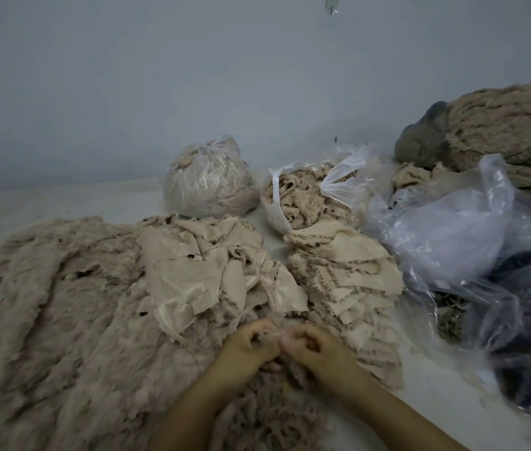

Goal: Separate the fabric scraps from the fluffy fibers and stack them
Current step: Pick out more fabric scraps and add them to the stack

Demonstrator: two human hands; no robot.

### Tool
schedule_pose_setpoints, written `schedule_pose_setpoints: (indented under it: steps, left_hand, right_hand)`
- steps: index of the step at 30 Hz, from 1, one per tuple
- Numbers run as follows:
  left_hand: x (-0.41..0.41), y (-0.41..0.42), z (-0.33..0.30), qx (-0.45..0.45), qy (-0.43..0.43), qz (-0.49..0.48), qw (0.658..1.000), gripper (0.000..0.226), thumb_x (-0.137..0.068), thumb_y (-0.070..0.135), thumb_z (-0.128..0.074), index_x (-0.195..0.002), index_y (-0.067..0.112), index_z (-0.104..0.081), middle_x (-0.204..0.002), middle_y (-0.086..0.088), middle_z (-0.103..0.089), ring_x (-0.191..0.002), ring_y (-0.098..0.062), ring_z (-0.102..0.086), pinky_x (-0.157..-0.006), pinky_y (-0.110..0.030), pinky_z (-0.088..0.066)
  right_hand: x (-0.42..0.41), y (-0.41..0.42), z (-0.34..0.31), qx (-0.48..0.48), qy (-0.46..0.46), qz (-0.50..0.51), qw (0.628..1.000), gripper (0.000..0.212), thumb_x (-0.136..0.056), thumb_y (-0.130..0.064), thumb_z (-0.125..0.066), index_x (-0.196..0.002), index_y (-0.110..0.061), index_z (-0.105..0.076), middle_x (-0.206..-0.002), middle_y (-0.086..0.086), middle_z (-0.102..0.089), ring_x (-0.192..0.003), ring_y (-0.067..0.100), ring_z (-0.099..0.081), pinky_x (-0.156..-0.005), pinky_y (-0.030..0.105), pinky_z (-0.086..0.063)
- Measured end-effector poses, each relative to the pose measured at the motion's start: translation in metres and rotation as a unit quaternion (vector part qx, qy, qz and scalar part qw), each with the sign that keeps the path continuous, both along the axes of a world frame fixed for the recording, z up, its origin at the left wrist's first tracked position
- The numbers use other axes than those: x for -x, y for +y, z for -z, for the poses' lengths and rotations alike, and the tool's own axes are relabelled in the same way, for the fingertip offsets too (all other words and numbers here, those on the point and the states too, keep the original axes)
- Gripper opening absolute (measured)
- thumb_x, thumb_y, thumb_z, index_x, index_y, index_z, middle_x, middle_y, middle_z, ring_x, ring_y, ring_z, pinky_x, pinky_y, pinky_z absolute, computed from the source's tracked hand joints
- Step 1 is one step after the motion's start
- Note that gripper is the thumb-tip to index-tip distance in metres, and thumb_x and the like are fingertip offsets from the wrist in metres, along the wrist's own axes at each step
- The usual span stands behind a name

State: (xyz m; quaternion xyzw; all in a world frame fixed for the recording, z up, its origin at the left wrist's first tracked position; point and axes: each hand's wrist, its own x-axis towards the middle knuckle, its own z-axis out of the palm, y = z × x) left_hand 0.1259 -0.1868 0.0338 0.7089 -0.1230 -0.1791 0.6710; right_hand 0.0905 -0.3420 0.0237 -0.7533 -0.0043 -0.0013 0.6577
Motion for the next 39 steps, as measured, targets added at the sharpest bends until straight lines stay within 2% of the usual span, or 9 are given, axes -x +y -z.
schedule_pose_setpoints:
  steps: [8,11,15,19,23,28,32,35,39]
  left_hand:
    - [0.004,0.001,-0.016,-0.020,-0.076,-0.025,0.997,0.044,-0.086,0.046,-0.046,-0.081,0.004,-0.056,-0.054,-0.003,-0.057,-0.046,-0.011,-0.051,-0.049,-0.024,-0.041]
    - [0.004,0.005,-0.016,-0.058,-0.054,-0.026,0.996,0.061,-0.080,0.060,-0.050,-0.071,0.001,-0.061,-0.060,-0.007,-0.058,-0.055,-0.017,-0.054,-0.058,-0.025,-0.045]
    - [0.004,0.012,0.001,-0.288,-0.100,-0.061,0.950,0.038,-0.080,0.029,-0.072,-0.059,0.020,-0.042,-0.055,0.006,-0.044,-0.051,-0.008,-0.040,-0.049,-0.019,-0.032]
    - [0.008,0.014,0.005,-0.323,-0.078,-0.084,0.940,0.025,-0.080,0.014,-0.063,-0.098,0.024,-0.048,-0.086,0.010,-0.050,-0.072,-0.001,-0.047,-0.057,-0.009,-0.034]
    - [0.011,0.011,-0.008,-0.114,0.066,-0.152,0.980,0.022,-0.077,0.003,-0.063,-0.099,0.003,-0.058,-0.089,-0.012,-0.067,-0.075,-0.024,-0.064,-0.065,-0.035,-0.053]
    - [0.019,0.006,-0.018,0.140,0.201,-0.111,0.963,0.012,-0.081,-0.012,-0.057,-0.089,-0.010,-0.065,-0.081,-0.025,-0.069,-0.067,-0.027,-0.069,-0.057,-0.030,-0.057]
    - [0.019,-0.003,-0.020,0.241,0.225,-0.087,0.940,0.035,-0.074,-0.005,-0.063,-0.108,-0.013,-0.060,-0.106,-0.032,-0.065,-0.084,-0.034,-0.069,-0.067,-0.037,-0.060]
    - [0.019,-0.008,-0.019,0.238,0.216,-0.091,0.942,0.033,-0.074,0.004,-0.065,-0.105,-0.006,-0.062,-0.100,-0.025,-0.069,-0.081,-0.028,-0.070,-0.063,-0.033,-0.060]
    - [0.016,-0.007,-0.018,0.170,0.173,-0.202,0.949,0.010,-0.091,0.009,-0.057,-0.086,0.002,-0.061,-0.058,-0.005,-0.061,-0.047,-0.012,-0.051,-0.041,-0.020,-0.044]
  right_hand:
    - [0.008,-0.004,-0.010,-0.047,-0.121,0.035,0.991,0.025,-0.092,-0.014,-0.057,-0.068,-0.013,-0.052,-0.054,-0.013,-0.046,-0.051,-0.001,-0.039,-0.053,0.013,-0.034]
    - [0.012,-0.006,-0.006,0.055,-0.162,0.032,0.985,0.021,-0.091,-0.014,-0.061,-0.071,-0.017,-0.056,-0.061,-0.011,-0.050,-0.058,-0.001,-0.044,-0.058,0.015,-0.037]
    - [0.023,-0.013,0.012,0.251,-0.196,-0.071,0.945,0.019,-0.090,-0.026,-0.061,-0.072,-0.021,-0.061,-0.074,-0.018,-0.052,-0.076,-0.006,-0.049,-0.071,0.008,-0.034]
    - [0.026,-0.013,0.024,0.275,-0.130,-0.093,0.948,0.025,-0.095,-0.026,-0.057,-0.079,-0.009,-0.063,-0.076,-0.005,-0.059,-0.074,0.001,-0.051,-0.069,0.016,-0.038]
    - [0.023,-0.004,0.015,0.201,-0.037,0.064,0.977,0.020,-0.095,-0.028,-0.057,-0.076,-0.021,-0.056,-0.070,-0.008,-0.057,-0.064,-0.007,-0.051,-0.060,0.011,-0.037]
    - [0.027,0.006,-0.003,-0.072,0.187,0.077,0.977,0.052,-0.073,-0.066,-0.054,-0.063,-0.015,-0.058,-0.057,-0.005,-0.058,-0.052,0.009,-0.054,-0.051,0.021,-0.039]
    - [0.027,0.009,-0.008,-0.267,0.265,-0.012,0.926,0.055,-0.079,-0.062,-0.055,-0.112,-0.020,-0.067,-0.114,0.010,-0.070,-0.104,0.025,-0.067,-0.083,0.037,-0.055]
    - [0.025,0.010,-0.013,-0.338,0.231,-0.008,0.912,0.047,-0.087,-0.040,-0.058,-0.116,-0.004,-0.067,-0.119,0.025,-0.064,-0.112,0.038,-0.061,-0.103,0.050,-0.044]
    - [0.021,0.009,-0.014,-0.413,0.153,0.075,0.894,0.017,-0.088,-0.008,-0.056,-0.097,0.007,-0.060,-0.078,0.024,-0.068,-0.049,0.019,-0.060,-0.041,0.024,-0.050]
